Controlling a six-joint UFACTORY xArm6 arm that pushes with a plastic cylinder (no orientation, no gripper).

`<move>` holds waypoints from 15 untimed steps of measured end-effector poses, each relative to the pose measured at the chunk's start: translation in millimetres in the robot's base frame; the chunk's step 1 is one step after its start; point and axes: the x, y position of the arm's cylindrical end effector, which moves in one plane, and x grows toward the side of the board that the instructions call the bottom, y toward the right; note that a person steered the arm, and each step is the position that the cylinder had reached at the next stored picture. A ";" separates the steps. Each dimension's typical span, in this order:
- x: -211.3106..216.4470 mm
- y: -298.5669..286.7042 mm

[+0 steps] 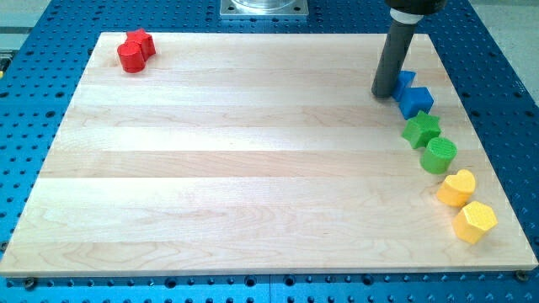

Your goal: Keep the red star above the vertical line of blocks

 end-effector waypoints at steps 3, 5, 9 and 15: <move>1.0 -172.6; -5.6 -489.4; -110.5 -488.5; -99.4 -402.8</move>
